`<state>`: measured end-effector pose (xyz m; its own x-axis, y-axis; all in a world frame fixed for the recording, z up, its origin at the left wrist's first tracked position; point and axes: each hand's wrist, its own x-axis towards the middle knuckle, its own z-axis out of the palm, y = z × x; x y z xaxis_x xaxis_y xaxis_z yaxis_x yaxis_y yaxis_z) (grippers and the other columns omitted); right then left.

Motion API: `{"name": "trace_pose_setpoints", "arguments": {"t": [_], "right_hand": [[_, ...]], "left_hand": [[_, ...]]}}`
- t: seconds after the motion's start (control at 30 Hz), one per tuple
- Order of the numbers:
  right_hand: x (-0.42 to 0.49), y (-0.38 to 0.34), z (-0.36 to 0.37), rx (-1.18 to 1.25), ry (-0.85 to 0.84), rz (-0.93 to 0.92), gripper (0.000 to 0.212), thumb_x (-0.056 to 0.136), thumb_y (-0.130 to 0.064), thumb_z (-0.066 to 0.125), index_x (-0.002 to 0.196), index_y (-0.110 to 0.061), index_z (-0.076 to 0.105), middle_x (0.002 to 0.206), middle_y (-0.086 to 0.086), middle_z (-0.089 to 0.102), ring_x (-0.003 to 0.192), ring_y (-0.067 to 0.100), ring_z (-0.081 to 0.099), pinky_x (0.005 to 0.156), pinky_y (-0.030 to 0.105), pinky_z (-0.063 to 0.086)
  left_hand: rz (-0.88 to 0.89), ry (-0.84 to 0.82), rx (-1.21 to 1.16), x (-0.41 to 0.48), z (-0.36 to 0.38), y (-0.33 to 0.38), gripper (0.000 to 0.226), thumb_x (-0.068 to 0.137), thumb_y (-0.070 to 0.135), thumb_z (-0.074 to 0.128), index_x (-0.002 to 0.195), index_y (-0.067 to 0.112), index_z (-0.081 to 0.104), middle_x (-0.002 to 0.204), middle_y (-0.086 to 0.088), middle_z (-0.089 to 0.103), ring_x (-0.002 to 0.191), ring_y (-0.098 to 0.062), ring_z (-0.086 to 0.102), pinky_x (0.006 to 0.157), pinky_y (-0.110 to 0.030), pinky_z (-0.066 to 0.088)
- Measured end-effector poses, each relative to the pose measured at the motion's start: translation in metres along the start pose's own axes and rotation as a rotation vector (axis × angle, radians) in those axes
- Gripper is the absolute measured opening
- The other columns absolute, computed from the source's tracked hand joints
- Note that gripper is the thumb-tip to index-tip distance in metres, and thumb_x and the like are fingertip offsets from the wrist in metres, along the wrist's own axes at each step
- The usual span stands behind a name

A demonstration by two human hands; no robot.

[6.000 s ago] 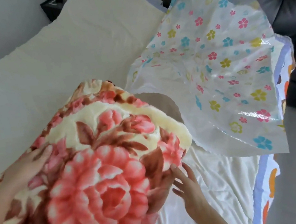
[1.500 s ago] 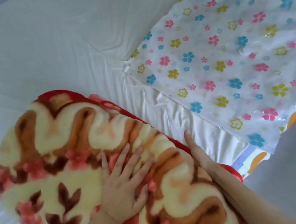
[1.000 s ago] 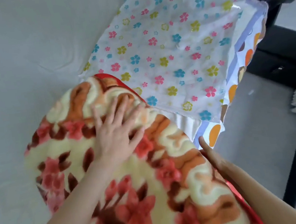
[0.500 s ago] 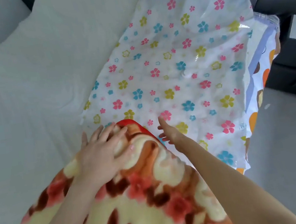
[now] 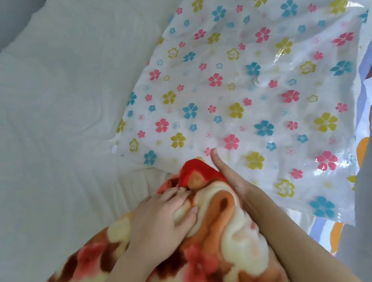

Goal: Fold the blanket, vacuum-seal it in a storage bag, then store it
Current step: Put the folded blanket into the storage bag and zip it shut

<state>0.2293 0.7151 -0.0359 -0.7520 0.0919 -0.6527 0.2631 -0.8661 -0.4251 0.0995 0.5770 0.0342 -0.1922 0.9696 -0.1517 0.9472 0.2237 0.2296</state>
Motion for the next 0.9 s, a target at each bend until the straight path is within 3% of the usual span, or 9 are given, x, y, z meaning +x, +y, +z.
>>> {"name": "trace_pose_setpoints", "arguments": {"t": [0.13, 0.23, 0.3, 0.37, 0.5, 0.57, 0.67, 0.8, 0.9], "right_hand": [[-0.006, 0.005, -0.005, 0.041, -0.080, -0.040, 0.069, 0.082, -0.064, 0.056, 0.118, -0.005, 0.064, 0.115, 0.019, 0.063, 0.116, 0.035, 0.056, 0.103, 0.042, 0.043], [0.002, 0.000, 0.000, -0.057, -0.087, 0.007, 0.024, 0.073, -0.030, 0.074, 0.075, -0.008, 0.067, 0.075, 0.007, 0.061, 0.074, 0.019, 0.058, 0.080, 0.030, 0.047], [0.014, 0.000, -0.003, -0.127, 0.051, 0.026, 0.031, 0.067, -0.023, 0.072, 0.091, -0.003, 0.070, 0.087, 0.014, 0.065, 0.084, 0.024, 0.061, 0.089, 0.037, 0.048], [0.027, 0.010, -0.013, -0.182, 0.175, -0.041, 0.056, 0.060, -0.025, 0.074, 0.112, -0.005, 0.067, 0.109, 0.020, 0.066, 0.105, 0.032, 0.063, 0.104, 0.047, 0.042], [0.004, 0.026, 0.006, -0.086, 0.215, -0.110, 0.044, 0.061, -0.015, 0.074, 0.104, -0.008, 0.071, 0.112, 0.022, 0.067, 0.105, 0.033, 0.064, 0.099, 0.045, 0.047], [-0.021, 0.027, 0.012, -0.089, 0.202, -0.186, 0.019, 0.075, 0.000, 0.063, 0.089, -0.006, 0.073, 0.090, 0.017, 0.071, 0.085, 0.025, 0.069, 0.082, 0.034, 0.055], [-0.057, 0.022, 0.005, -0.146, 0.188, -0.290, 0.032, 0.082, 0.015, 0.046, 0.076, -0.007, 0.069, 0.062, 0.006, 0.067, 0.056, 0.012, 0.064, 0.053, 0.018, 0.049], [-0.109, 0.007, -0.009, -0.125, 0.274, -0.392, 0.025, 0.062, 0.008, 0.057, 0.079, -0.005, 0.070, 0.067, 0.010, 0.066, 0.061, 0.017, 0.062, 0.053, 0.019, 0.050], [-0.136, -0.007, -0.025, -0.125, 0.306, -0.433, 0.047, 0.053, 0.003, 0.054, 0.093, -0.016, 0.072, 0.082, 0.013, 0.069, 0.064, 0.016, 0.062, 0.055, 0.020, 0.051]], "left_hand": [[0.009, -0.034, -0.014, -0.003, 0.004, 0.007, 0.044, 0.083, 0.056, 0.040, 0.105, 0.031, 0.069, 0.105, 0.016, 0.066, 0.084, -0.018, 0.067, 0.089, -0.047, 0.047], [0.008, -0.109, -0.049, 0.002, 0.001, 0.006, 0.055, 0.081, 0.063, 0.031, 0.113, 0.034, 0.066, 0.117, 0.017, 0.063, 0.104, -0.014, 0.062, 0.101, -0.046, 0.037], [-0.091, -0.241, -0.287, 0.009, -0.006, -0.005, 0.057, 0.079, 0.068, 0.030, 0.119, 0.043, 0.060, 0.127, 0.025, 0.055, 0.124, 0.002, 0.045, 0.107, -0.031, 0.028], [-0.148, -0.347, -0.515, 0.015, -0.019, -0.017, 0.040, 0.081, 0.065, 0.042, 0.112, 0.049, 0.061, 0.123, 0.033, 0.055, 0.122, 0.014, 0.041, 0.104, -0.017, 0.030], [-0.277, -0.319, -0.843, 0.031, -0.033, -0.038, 0.025, 0.087, 0.040, 0.064, 0.108, 0.029, 0.070, 0.112, 0.016, 0.068, 0.107, 0.002, 0.060, 0.095, -0.017, 0.042], [-0.313, -0.151, -0.619, 0.052, -0.030, -0.060, 0.017, 0.088, 0.029, 0.064, 0.104, 0.024, 0.070, 0.107, 0.010, 0.069, 0.098, -0.006, 0.063, 0.086, -0.015, 0.043], [-0.314, -0.118, -0.187, 0.085, -0.016, -0.085, 0.027, 0.085, 0.031, 0.065, 0.111, 0.024, 0.067, 0.109, 0.006, 0.067, 0.097, -0.015, 0.060, 0.081, -0.025, 0.042], [-0.111, -0.203, 0.141, 0.121, 0.016, -0.078, 0.051, 0.080, 0.048, 0.065, 0.128, 0.035, 0.053, 0.127, 0.004, 0.056, 0.116, -0.021, 0.047, 0.092, -0.032, 0.035], [-0.113, -0.213, 0.048, 0.149, 0.029, -0.060, 0.066, 0.078, 0.051, 0.066, 0.137, 0.035, 0.043, 0.137, 0.003, 0.048, 0.122, -0.023, 0.043, 0.096, -0.035, 0.034]]}}
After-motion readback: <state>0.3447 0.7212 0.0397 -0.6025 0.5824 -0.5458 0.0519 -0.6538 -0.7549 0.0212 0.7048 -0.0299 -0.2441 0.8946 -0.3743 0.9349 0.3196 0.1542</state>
